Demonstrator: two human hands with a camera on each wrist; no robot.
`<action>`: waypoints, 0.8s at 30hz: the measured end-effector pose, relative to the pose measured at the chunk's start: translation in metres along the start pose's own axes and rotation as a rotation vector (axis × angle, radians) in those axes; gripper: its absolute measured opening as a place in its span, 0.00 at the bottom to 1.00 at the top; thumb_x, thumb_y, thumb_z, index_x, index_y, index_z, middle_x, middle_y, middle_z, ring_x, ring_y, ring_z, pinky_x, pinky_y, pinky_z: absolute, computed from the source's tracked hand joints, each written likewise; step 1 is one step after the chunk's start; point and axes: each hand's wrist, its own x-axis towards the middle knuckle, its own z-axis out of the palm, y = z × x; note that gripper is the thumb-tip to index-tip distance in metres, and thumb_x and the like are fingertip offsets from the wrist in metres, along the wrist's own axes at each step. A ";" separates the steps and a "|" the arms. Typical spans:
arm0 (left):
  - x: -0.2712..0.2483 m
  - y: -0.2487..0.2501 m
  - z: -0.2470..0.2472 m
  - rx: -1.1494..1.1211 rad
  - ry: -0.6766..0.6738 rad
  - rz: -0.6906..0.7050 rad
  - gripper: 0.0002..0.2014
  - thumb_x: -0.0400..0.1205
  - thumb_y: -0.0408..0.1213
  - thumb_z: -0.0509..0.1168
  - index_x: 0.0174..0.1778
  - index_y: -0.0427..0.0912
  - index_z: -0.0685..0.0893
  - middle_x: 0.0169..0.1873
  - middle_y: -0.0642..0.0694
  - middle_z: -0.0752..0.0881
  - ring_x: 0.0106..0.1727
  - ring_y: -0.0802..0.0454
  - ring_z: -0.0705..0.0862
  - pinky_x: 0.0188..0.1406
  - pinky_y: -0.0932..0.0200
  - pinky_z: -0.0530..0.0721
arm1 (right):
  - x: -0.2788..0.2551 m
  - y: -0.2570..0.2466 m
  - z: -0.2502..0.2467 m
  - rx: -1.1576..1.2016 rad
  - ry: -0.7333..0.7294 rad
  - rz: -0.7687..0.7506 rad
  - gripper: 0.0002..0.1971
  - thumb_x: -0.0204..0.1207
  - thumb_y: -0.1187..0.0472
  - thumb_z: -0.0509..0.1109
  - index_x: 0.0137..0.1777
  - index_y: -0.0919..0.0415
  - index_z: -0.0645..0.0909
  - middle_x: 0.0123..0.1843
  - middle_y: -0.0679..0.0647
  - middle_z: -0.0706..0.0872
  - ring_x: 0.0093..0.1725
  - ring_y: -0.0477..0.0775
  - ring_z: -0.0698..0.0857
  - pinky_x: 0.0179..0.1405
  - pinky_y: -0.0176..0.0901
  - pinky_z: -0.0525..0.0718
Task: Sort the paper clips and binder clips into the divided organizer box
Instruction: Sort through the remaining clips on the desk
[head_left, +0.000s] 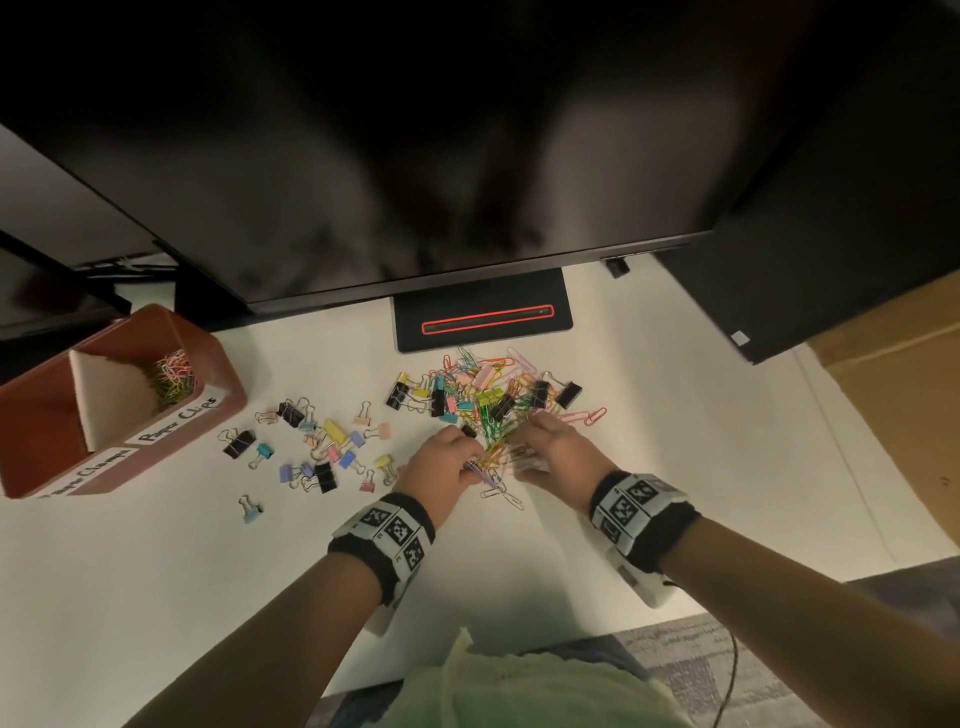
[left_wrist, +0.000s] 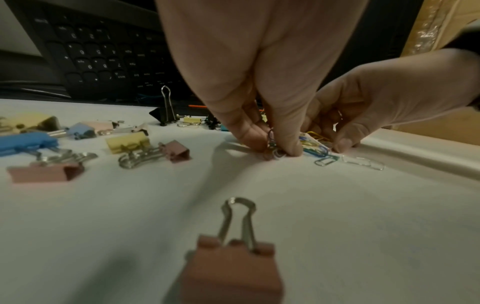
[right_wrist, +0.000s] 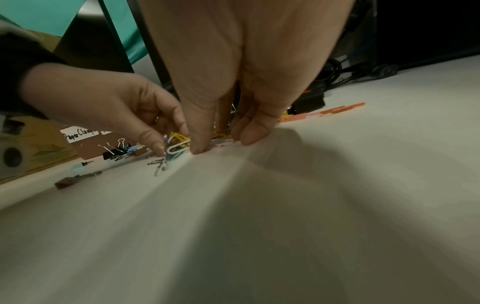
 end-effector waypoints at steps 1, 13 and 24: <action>0.001 0.000 -0.001 -0.005 0.009 0.005 0.13 0.76 0.34 0.70 0.57 0.40 0.84 0.54 0.43 0.80 0.52 0.47 0.81 0.58 0.49 0.80 | 0.002 -0.002 0.001 0.002 -0.002 -0.007 0.22 0.71 0.61 0.75 0.65 0.60 0.78 0.60 0.58 0.78 0.59 0.58 0.80 0.62 0.49 0.79; 0.005 -0.007 -0.010 -0.028 0.024 -0.003 0.07 0.77 0.31 0.68 0.49 0.37 0.86 0.45 0.41 0.85 0.44 0.48 0.82 0.45 0.62 0.77 | 0.011 -0.005 0.001 -0.060 -0.021 0.014 0.08 0.73 0.60 0.72 0.50 0.61 0.85 0.52 0.59 0.84 0.57 0.60 0.81 0.55 0.52 0.81; -0.010 -0.027 -0.029 -0.227 0.048 -0.021 0.03 0.75 0.31 0.71 0.43 0.39 0.88 0.34 0.50 0.83 0.35 0.57 0.80 0.39 0.67 0.77 | 0.013 -0.011 0.003 -0.058 -0.033 0.111 0.08 0.76 0.56 0.69 0.47 0.60 0.83 0.44 0.56 0.85 0.39 0.50 0.75 0.43 0.44 0.79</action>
